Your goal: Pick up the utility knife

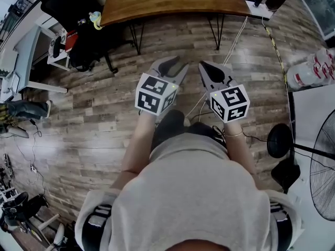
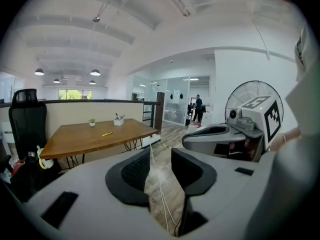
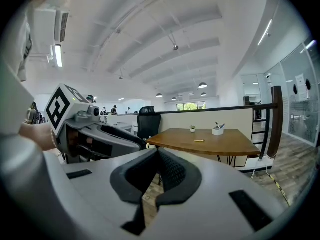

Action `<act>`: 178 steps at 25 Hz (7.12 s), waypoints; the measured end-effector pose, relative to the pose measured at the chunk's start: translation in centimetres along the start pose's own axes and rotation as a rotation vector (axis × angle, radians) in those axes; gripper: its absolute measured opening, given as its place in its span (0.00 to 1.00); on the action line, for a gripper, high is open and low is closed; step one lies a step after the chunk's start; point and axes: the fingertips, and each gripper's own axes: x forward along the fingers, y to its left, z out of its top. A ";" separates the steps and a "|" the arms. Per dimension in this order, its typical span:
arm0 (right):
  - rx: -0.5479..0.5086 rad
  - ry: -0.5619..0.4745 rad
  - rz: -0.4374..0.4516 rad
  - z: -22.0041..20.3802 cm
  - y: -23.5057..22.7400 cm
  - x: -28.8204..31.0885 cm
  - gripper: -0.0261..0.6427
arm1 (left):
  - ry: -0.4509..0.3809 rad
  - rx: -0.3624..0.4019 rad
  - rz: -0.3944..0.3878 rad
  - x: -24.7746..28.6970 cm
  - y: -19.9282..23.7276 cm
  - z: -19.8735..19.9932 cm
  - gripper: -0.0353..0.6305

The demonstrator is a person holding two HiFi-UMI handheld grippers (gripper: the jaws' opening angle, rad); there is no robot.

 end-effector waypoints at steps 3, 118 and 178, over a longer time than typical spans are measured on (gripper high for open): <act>0.009 0.002 -0.005 -0.3 -0.4 0.0 0.05 | 0.019 0.001 0.000 0.4 0.0 -0.5 0.30; 0.141 0.058 -0.124 8.2 -40.6 45.3 0.05 | 0.186 0.001 -0.090 41.5 42.7 14.7 0.35; 0.371 0.277 -0.144 -6.4 -41.1 47.4 0.05 | 0.565 0.186 -0.210 51.7 43.5 -0.5 0.25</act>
